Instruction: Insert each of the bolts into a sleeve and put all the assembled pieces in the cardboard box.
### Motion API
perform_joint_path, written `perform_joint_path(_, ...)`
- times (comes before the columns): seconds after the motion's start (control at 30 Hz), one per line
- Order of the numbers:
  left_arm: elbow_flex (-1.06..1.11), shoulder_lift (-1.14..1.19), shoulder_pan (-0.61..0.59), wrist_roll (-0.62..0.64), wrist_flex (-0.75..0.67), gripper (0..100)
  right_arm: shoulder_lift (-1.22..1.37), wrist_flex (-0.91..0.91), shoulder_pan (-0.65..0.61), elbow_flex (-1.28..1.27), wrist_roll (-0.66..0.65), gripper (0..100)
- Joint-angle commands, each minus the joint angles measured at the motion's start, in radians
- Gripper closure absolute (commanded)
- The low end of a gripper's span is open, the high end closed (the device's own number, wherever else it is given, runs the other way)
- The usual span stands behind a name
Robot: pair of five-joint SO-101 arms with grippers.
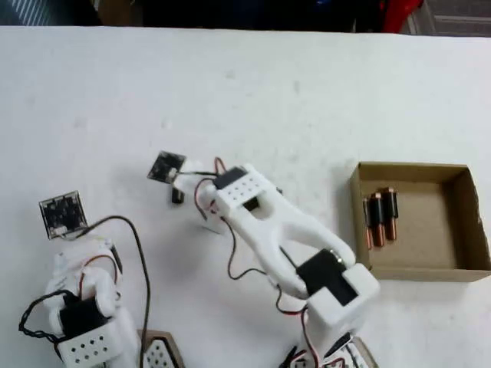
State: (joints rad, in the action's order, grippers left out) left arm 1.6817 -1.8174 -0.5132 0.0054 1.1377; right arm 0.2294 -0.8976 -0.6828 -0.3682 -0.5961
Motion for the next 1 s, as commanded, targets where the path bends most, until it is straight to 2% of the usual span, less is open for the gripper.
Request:
perform_joint_path(0.0, -0.005, -0.008, -0.007, -0.005, -0.034, 98, 0.028, -0.004, -0.01, 0.061, 0.002, 98.1)
perform_joint_path(0.27, -0.005, -0.008, -0.007, -0.006, -0.034, 98, 0.028, -0.031, -0.01, 0.063, 0.0, 97.5)
perform_joint_path(0.47, -0.005, -0.008, -0.005, -0.006, -0.034, 98, 0.028, -0.064, -0.005, 0.064, 0.0, 87.8)
perform_joint_path(0.7, -0.005, -0.008, -0.005, -0.006, -0.034, 98, 0.03, -0.148, -0.002, 0.107, 0.0, 87.5)
perform_joint_path(0.97, -0.003, -0.008, -0.005, -0.006, -0.034, 98, 0.038, -0.147, -0.002, 0.106, 0.0, 87.5)
